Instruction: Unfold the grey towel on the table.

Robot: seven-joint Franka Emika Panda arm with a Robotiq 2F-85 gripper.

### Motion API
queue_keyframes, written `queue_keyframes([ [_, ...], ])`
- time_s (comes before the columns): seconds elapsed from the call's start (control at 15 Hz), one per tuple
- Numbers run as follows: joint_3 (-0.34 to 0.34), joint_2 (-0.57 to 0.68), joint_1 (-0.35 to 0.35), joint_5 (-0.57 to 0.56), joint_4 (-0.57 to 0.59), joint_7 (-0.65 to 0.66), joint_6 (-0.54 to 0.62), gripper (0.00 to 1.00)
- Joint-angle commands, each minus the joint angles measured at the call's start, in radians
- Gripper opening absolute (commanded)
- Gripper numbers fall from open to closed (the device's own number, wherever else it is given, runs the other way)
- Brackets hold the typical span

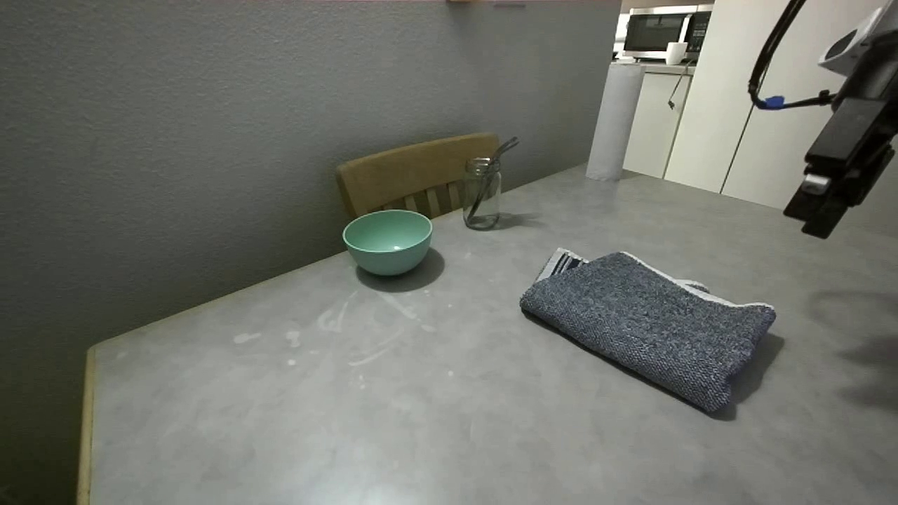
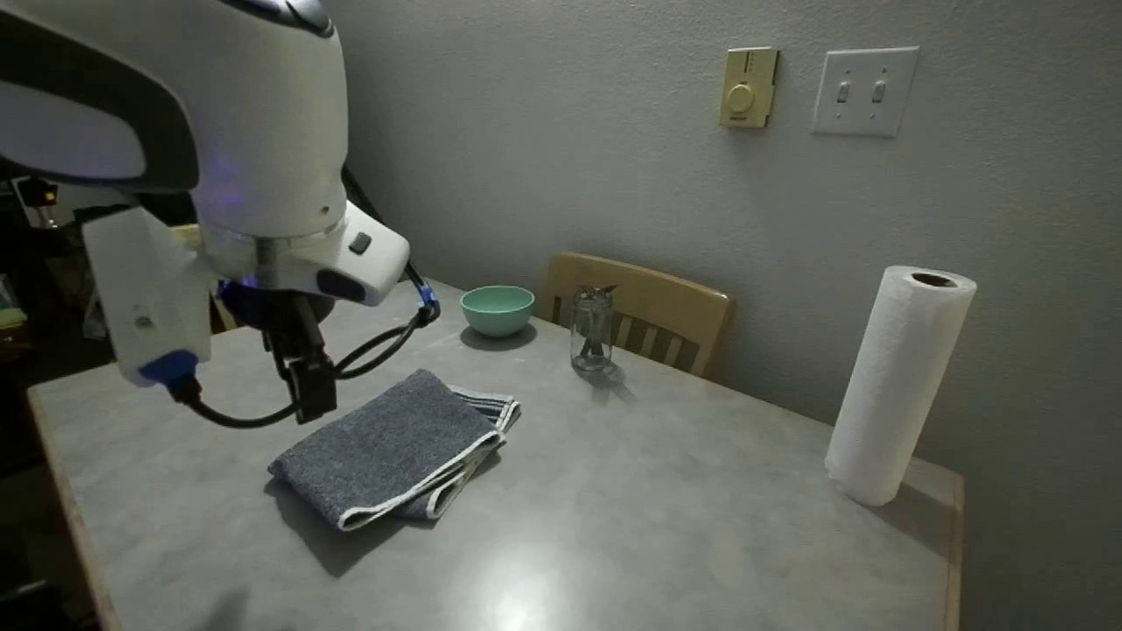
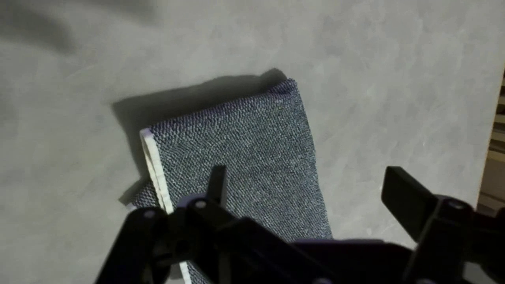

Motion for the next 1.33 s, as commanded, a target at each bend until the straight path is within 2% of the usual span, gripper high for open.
queue_keyframes([
  [0.0,0.039,0.120,-0.053,0.013,0.029,0.012,0.049,1.00],
  [0.13,0.052,0.171,-0.076,0.013,0.037,0.027,0.063,1.00],
  [0.33,0.067,0.238,-0.111,0.063,0.057,-0.019,0.048,1.00],
  [0.4,0.074,0.242,-0.125,0.076,0.062,-0.030,0.035,1.00],
  [0.47,0.089,0.199,-0.127,0.031,0.030,0.011,0.051,1.00],
  [1.27,0.135,0.281,-0.173,0.079,0.056,-0.037,0.081,1.00],
])
